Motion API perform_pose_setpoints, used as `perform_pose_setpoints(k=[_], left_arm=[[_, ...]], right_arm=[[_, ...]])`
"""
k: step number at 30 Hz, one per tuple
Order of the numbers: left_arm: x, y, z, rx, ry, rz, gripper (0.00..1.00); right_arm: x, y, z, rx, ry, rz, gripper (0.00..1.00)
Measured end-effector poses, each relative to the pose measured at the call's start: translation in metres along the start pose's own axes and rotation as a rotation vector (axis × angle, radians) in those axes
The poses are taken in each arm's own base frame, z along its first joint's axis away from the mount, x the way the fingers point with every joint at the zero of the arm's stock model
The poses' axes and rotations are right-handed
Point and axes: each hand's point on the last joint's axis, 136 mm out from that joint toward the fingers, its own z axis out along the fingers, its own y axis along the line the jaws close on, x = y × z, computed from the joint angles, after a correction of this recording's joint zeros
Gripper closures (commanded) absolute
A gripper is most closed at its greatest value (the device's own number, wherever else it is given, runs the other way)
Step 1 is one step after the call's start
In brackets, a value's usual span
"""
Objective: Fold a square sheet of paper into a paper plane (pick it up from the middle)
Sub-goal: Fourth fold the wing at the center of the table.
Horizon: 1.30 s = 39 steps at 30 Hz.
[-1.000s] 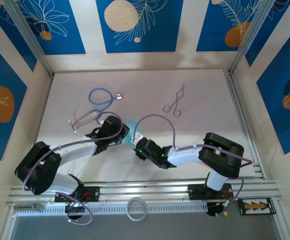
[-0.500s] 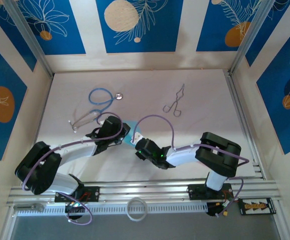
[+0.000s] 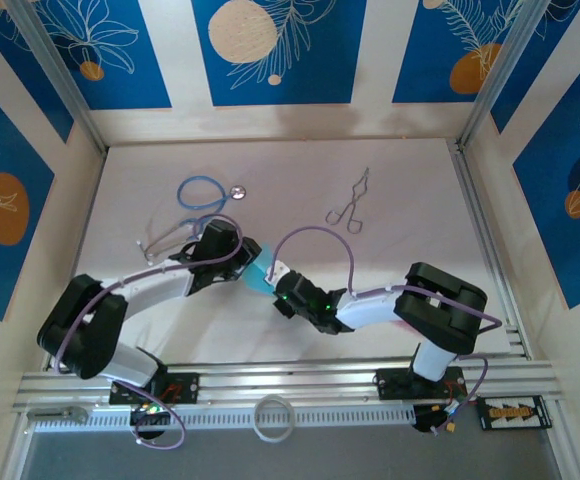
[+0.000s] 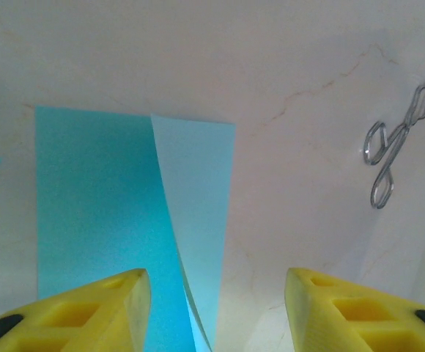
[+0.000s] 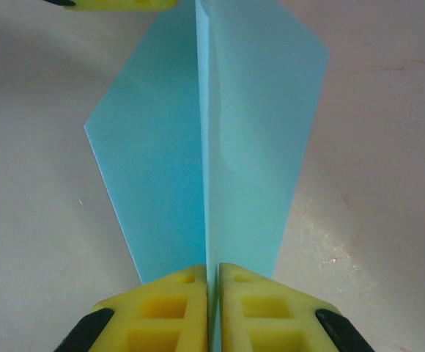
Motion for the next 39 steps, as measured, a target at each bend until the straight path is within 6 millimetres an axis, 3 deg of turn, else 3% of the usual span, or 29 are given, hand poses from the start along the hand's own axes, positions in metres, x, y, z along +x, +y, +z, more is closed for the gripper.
perform_pose_setpoints(k=[10, 14, 17, 39], left_arm=[[0.005, 0.017, 0.013, -0.058, 0.105, -0.020, 0.81], [0.004, 0.016, 0.013, -0.052, 0.123, -0.017, 0.95], [0.002, 0.012, 0.012, -0.039, 0.131, -0.013, 0.99], [0.010, 0.011, 0.018, -0.025, 0.201, -0.028, 1.00]], right_arm=[[0.004, 0.003, 0.000, -0.022, 0.005, 0.026, 0.83], [0.007, 0.001, -0.002, -0.023, 0.008, 0.038, 0.79], [0.008, -0.001, -0.003, -0.024, 0.006, 0.051, 0.78], [0.011, -0.010, -0.004, -0.018, 0.012, 0.068, 0.77]])
